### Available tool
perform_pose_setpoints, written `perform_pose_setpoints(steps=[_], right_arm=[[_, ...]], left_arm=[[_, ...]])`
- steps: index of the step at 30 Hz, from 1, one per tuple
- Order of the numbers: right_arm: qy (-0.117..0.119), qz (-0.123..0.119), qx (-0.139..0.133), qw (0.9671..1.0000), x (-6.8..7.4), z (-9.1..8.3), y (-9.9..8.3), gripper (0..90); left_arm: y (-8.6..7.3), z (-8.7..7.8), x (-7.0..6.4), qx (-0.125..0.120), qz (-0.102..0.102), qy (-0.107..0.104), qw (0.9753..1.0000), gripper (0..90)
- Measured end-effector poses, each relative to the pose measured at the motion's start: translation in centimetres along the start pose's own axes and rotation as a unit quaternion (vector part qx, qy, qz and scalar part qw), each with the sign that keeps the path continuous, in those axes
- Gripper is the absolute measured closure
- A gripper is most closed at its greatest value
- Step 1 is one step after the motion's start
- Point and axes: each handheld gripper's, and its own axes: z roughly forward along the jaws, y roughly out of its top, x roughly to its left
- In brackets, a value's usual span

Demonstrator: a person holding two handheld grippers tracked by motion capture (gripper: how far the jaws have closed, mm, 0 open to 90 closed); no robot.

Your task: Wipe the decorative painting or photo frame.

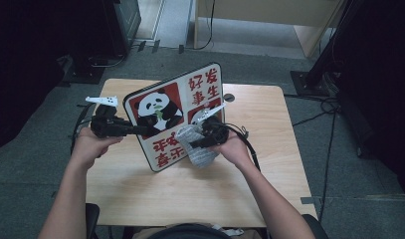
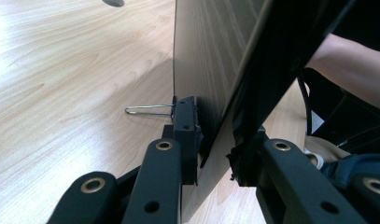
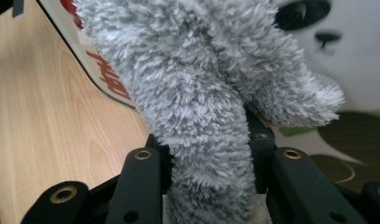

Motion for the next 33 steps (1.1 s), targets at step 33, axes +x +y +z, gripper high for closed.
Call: perform_pose_setpoints(steps=[33], right_arm=[[0.024,0.002,0.039,0.9989,-0.3,1.3,-0.8,68.6]], left_arm=[[-0.1,-0.1,-0.5,0.002,-0.007,0.014,0.9999,75.8]])
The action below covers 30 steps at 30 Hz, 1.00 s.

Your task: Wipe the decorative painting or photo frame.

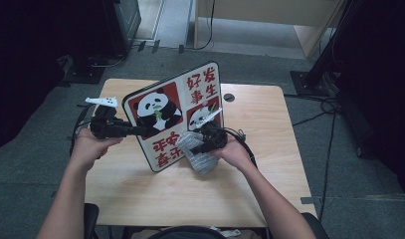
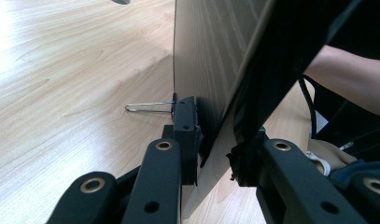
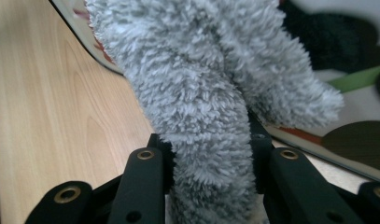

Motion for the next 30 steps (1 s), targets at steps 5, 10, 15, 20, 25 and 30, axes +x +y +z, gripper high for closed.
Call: perform_pose_setpoints(steps=[5,10,15,20,25,30], right_arm=[[-0.007,-0.005,-0.026,0.9996,0.8,-2.0,1.1,68.7],[-0.016,-0.023,-0.049,0.9984,1.6,-4.0,3.0,68.6],[-0.021,-0.034,-0.073,0.9966,2.6,-6.2,5.1,68.6],[-0.031,-0.043,-0.081,0.9953,3.6,-8.6,7.6,68.6],[-0.037,-0.054,-0.095,0.9933,4.7,-10.9,9.7,68.5],[-0.045,-0.065,-0.098,0.9921,5.6,-12.7,11.6,68.5]], left_arm=[[0.0,0.0,-0.1,-0.001,0.001,0.003,1.0000,76.1],[0.0,0.0,-0.1,0.000,0.006,0.002,1.0000,76.0],[0.0,0.0,-0.1,0.000,0.003,0.002,1.0000,75.9],[0.0,0.0,-0.2,0.001,0.004,0.003,1.0000,75.9],[0.0,0.0,-0.2,0.000,0.003,0.003,1.0000,76.0],[-0.1,0.0,-0.1,-0.003,-0.003,0.002,1.0000,75.9]])
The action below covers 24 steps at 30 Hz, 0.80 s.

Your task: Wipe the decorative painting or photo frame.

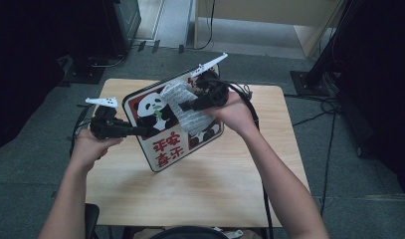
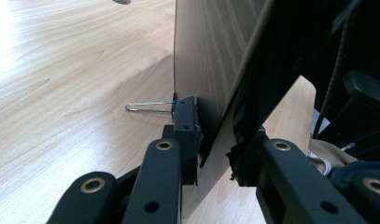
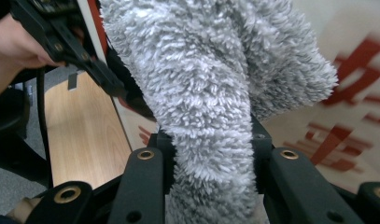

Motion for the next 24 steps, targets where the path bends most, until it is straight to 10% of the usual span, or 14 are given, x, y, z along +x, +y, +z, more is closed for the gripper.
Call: perform_pose_setpoints(steps=[15,24], right_arm=[[-0.024,-0.035,-0.004,0.9991,2.0,-2.4,6.3,68.2],[-0.033,-0.047,0.017,0.9982,2.1,-0.6,7.7,68.2]], left_arm=[[-0.1,0.0,0.0,0.002,0.001,-0.005,1.0000,75.5],[-0.1,0.0,0.0,0.002,0.007,-0.007,0.9999,75.6]])
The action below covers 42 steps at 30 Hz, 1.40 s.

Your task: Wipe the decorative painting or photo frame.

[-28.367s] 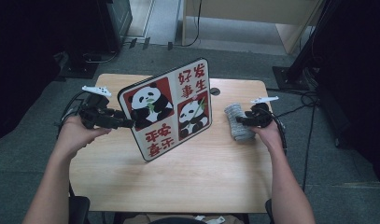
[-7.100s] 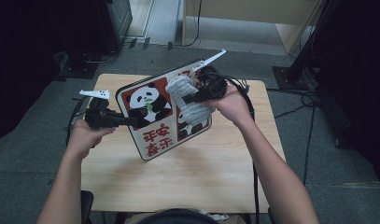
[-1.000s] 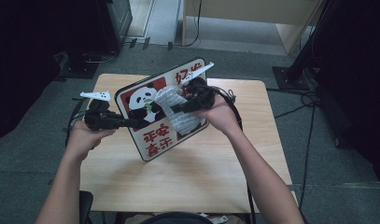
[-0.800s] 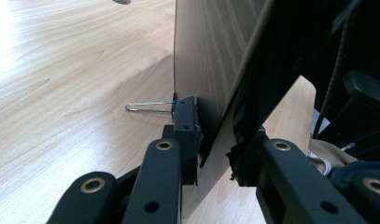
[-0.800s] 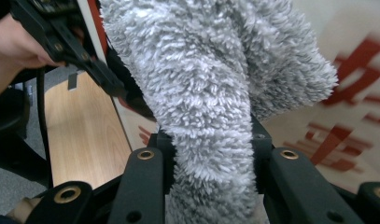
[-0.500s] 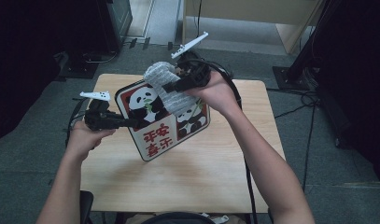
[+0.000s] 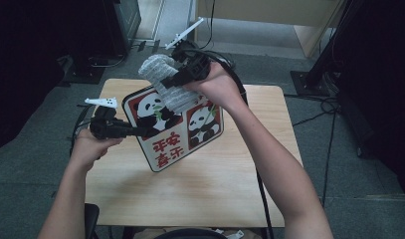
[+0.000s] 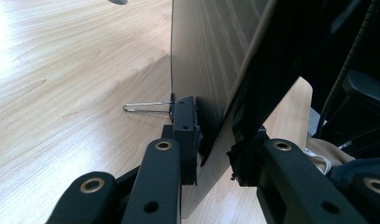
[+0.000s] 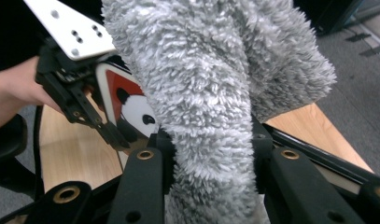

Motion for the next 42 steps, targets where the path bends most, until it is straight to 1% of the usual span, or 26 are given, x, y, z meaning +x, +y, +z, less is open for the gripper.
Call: perform_pose_setpoints(steps=[1,3,5,12,16,21,25,28,34,39,42], right_arm=[[0.002,0.003,0.000,1.0000,0.0,0.2,-0.2,68.1],[0.004,0.006,0.003,1.0000,0.0,0.6,-0.4,68.2],[0.003,0.002,0.007,1.0000,0.0,1.0,-0.6,68.2],[0.004,-0.004,-0.001,1.0000,0.1,1.4,-1.4,68.3],[0.007,-0.005,0.001,1.0000,0.0,1.7,-2.2,68.4],[0.015,-0.001,-0.008,0.9999,-0.2,2.0,-3.2,68.3],[0.015,-0.011,-0.015,0.9997,-0.3,2.5,-3.9,68.0],[0.019,-0.007,-0.021,0.9996,-0.4,2.6,-4.3,68.0],[0.020,-0.008,-0.016,0.9996,-0.3,2.9,-4.8,67.9],[0.023,-0.001,-0.013,0.9997,-0.4,3.4,-5.6,67.9],[0.023,-0.002,-0.007,0.9997,-0.3,3.7,-6.0,67.8]], left_arm=[[0.0,0.0,0.0,0.001,0.003,-0.001,1.0000,75.6],[0.0,0.0,0.1,0.001,0.003,-0.001,1.0000,75.6],[0.0,0.0,0.1,0.001,0.004,-0.001,1.0000,75.6],[0.0,0.0,0.0,0.002,0.005,-0.001,1.0000,75.6],[0.0,0.0,0.0,0.002,0.004,-0.001,1.0000,75.6],[0.0,0.0,0.0,0.002,0.006,-0.001,1.0000,75.6],[0.0,0.0,0.0,0.002,0.005,-0.001,1.0000,75.6],[0.0,0.0,0.0,0.002,0.005,-0.002,1.0000,75.6],[0.0,0.0,0.0,0.002,0.005,-0.002,1.0000,75.6],[0.0,0.1,0.0,0.003,0.005,-0.004,1.0000,75.2],[0.0,0.1,0.0,0.003,0.005,-0.005,1.0000,75.2]])
